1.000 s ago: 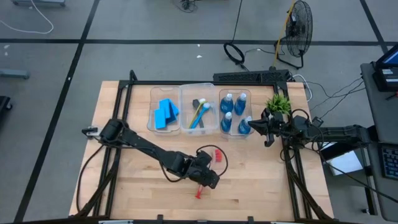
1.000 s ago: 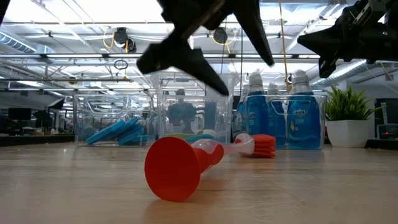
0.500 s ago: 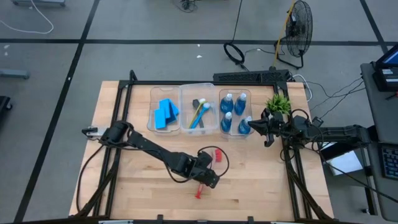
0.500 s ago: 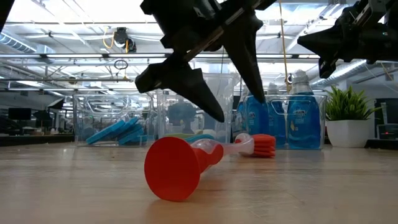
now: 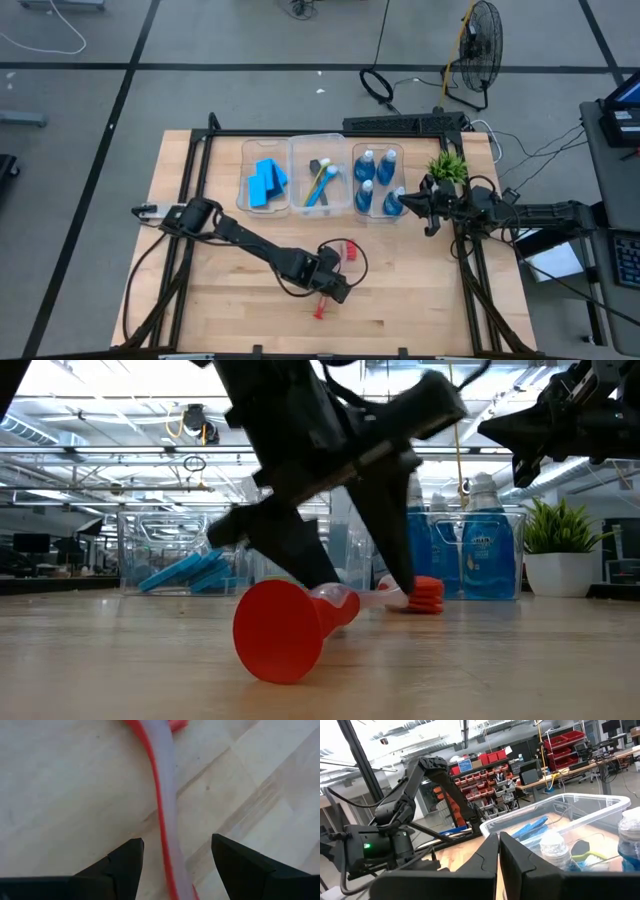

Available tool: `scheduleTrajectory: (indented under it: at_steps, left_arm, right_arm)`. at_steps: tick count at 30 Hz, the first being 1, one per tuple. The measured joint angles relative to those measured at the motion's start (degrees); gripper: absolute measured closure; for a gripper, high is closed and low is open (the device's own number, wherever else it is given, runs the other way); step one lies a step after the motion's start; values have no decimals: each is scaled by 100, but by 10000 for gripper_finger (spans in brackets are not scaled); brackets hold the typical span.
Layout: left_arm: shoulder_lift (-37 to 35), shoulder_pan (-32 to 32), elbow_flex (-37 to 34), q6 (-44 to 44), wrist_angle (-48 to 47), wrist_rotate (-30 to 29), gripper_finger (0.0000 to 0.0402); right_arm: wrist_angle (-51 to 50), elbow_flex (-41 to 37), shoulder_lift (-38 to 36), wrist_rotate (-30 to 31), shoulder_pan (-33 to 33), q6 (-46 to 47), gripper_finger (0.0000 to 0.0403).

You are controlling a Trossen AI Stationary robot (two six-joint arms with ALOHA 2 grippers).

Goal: Pick & Place Kitchen Sink Supplies
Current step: Put the orange dishwashing brush into the white bin

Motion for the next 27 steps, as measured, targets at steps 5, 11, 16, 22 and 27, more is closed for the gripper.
scheduleTrajectory:
  at_steps: [5,11,16,22,27]
  left_arm:
    - [184,3,12,-245,93,221,165]
    - [218,5,22,-269,37,285,172]
    - [226,7,13,-271,-11,302,235]
    - [239,16,7,-318,-20,373,354]
    - [244,11,7,-294,-3,436,356]
  right_arm:
    - [-21,2,11,-2,0,0,399]
    - [-51,0,20,-2,0,0,399]
    - [-50,0,18,-2,0,0,399]
    - [-43,0,18,-2,0,0,399]
    - [-37,0,18,-2,0,2,399]
